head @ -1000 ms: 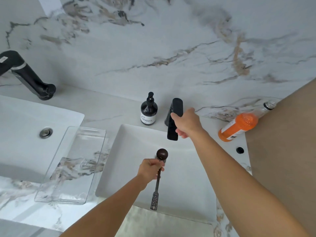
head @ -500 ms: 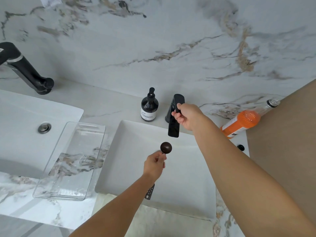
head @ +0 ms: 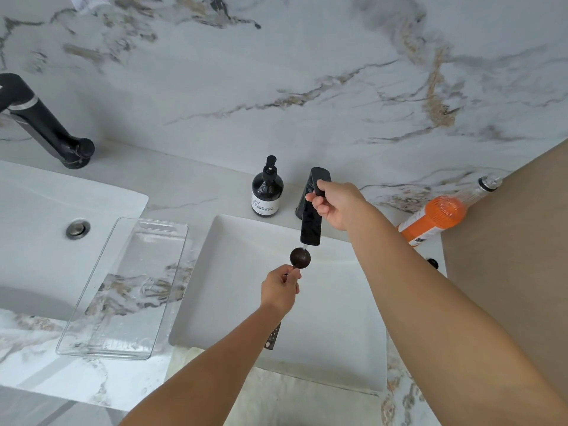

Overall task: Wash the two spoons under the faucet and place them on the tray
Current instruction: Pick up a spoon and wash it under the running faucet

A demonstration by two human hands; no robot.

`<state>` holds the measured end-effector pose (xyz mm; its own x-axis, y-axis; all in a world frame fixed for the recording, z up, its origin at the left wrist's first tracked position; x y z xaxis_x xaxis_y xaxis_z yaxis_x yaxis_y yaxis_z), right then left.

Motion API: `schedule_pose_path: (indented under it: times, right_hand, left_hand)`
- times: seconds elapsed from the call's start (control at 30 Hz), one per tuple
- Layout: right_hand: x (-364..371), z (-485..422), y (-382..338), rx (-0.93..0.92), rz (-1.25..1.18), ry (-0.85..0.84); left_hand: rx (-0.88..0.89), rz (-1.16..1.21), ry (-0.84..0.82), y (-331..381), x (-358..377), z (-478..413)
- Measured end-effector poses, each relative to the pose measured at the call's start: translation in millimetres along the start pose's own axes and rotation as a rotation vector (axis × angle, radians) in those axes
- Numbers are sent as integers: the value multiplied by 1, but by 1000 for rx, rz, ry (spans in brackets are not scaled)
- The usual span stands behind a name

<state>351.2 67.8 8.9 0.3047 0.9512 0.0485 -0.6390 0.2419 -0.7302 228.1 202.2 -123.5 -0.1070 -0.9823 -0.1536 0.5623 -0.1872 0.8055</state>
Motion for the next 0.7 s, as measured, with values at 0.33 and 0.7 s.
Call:
schedule_pose_path:
  times: [0.33, 0.7]
  right_hand:
    - [-46, -10, 131, 127, 153, -35]
    - [-24, -18, 119, -23, 212, -118]
  left_hand:
    - [49, -35, 40, 11, -6, -7]
    - [51, -12, -62, 19, 0, -17]
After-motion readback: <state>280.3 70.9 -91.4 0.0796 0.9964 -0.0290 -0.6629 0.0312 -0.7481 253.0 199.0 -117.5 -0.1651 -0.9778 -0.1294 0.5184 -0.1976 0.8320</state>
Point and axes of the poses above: each hand's wrist, its own z-axis away from the middle knuckle, its own x-axis out of the palm, y = z × x, the point moved 10 cm from there along -z, towards the middle knuckle, and after that the axes turned 1 degree about -z, right-handed, at the moved point
